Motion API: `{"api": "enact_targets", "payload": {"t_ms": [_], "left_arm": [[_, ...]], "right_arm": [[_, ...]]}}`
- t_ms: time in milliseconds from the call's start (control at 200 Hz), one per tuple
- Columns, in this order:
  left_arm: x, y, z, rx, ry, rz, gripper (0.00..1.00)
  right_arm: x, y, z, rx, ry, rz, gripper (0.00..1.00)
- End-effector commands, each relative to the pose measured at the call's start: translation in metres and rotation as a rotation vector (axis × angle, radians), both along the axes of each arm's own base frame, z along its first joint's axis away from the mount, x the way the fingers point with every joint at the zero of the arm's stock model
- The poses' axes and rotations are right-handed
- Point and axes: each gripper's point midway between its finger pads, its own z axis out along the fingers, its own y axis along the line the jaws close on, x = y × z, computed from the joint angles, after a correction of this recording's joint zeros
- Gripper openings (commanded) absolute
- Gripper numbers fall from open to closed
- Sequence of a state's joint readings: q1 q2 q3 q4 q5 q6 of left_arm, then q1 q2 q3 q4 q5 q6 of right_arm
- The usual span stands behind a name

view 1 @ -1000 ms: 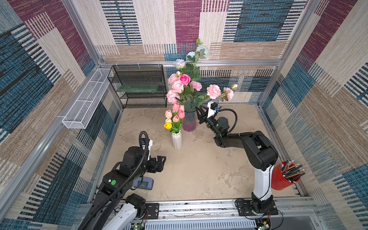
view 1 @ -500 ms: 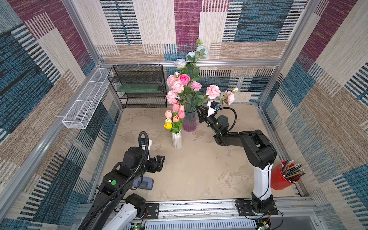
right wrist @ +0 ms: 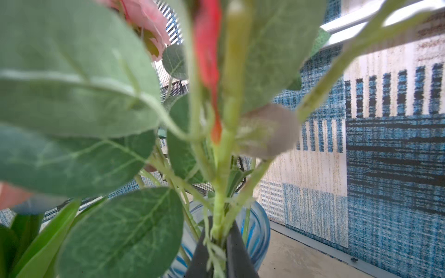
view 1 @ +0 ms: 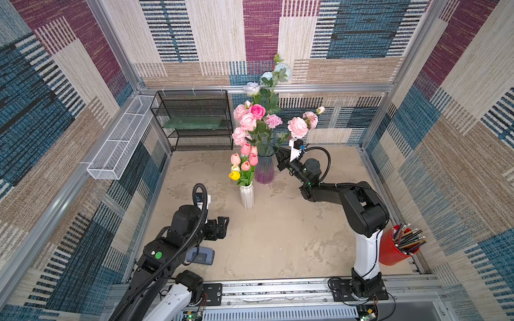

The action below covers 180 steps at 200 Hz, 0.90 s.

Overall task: Pick out pink flowers from the vase
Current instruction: Pick up the flower from the vase.

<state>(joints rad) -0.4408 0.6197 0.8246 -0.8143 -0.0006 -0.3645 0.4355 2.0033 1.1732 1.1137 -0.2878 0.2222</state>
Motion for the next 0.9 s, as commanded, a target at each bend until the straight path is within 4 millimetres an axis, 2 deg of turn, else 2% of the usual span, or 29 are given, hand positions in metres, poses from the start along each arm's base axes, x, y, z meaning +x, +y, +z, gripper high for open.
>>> {"api": "enact_targets", "payload": {"t_ms": [0,506,581,686,896], "left_arm": [[0.004,0.002,0.002,0.004,-0.021,0.019,0.9],[0.004,0.003,0.001,0.013,-0.02,0.017,0.9],[0.004,0.004,0.001,0.016,-0.02,0.02,0.9],[0.004,0.005,0.001,0.02,-0.02,0.025,0.9],[0.003,0.009,0.005,0.024,-0.038,0.043,0.89]], "right_arm": [[-0.004,0.0,0.017,-0.026,-0.032,0.011,0.09],[-0.005,-0.013,0.064,-0.123,0.023,-0.017,0.07],[-0.009,-0.017,0.075,-0.143,0.02,-0.026,0.03],[-0.013,-0.026,0.093,-0.156,0.018,-0.044,0.02],[-0.037,-0.041,0.138,-0.164,-0.017,-0.057,0.0]]}}
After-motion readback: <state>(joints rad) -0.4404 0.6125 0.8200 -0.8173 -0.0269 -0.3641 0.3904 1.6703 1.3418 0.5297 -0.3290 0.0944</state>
